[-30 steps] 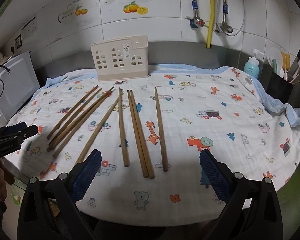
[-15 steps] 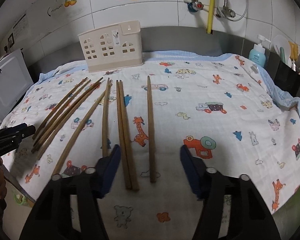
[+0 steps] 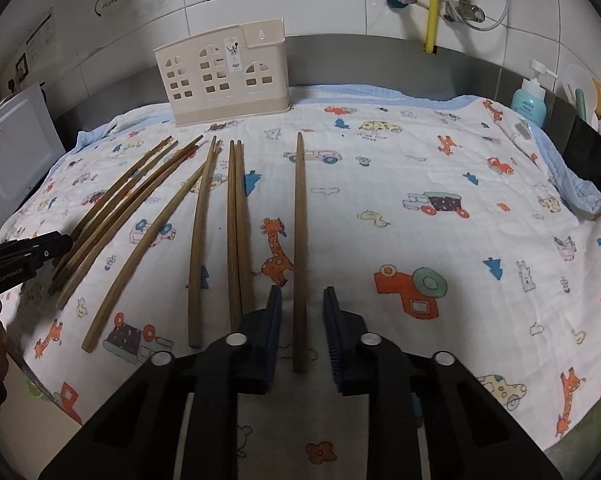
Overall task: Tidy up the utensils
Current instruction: 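Lower both tools toward the chopsticks and close fingers around one chopstick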
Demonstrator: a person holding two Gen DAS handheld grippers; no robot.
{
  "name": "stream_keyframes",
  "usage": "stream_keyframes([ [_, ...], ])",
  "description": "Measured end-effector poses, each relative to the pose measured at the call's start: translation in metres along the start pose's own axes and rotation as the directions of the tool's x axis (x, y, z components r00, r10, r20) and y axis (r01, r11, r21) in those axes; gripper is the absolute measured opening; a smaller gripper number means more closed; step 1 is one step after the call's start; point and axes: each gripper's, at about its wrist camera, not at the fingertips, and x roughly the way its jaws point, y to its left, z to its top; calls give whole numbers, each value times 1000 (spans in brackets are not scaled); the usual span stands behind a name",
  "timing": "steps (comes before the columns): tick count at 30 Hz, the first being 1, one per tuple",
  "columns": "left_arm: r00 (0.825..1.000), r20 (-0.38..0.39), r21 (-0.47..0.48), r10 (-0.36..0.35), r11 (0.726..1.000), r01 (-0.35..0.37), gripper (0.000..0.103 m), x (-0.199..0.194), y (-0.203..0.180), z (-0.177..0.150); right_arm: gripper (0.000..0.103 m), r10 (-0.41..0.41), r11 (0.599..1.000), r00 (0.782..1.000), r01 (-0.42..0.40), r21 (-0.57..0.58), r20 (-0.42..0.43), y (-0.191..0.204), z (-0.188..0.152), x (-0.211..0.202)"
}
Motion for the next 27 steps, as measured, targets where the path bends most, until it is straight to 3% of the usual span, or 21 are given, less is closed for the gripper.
stream_keyframes([
  [3, 1000, 3, 14, -1, 1000, 1, 31, 2, -2, 0, 17, -4, 1000, 1000, 4, -5, 0, 0, 1, 1],
  [10, 1000, 2, 36, 12, 999, -12, 17, 5, -5, 2, 13, -20, 999, 1000, 20, -25, 2, 2, 3, 4],
  [20, 999, 3, 72, 46, 996, -46, 17, 7, -11, 4, 13, -42, 998, 999, 42, -38, 15, 4, 2, 5],
  [27, 998, -1, 94, 59, 994, -59, 10, 9, -17, 7, 7, -52, 997, 999, 52, -49, 18, 3, 3, 6],
])
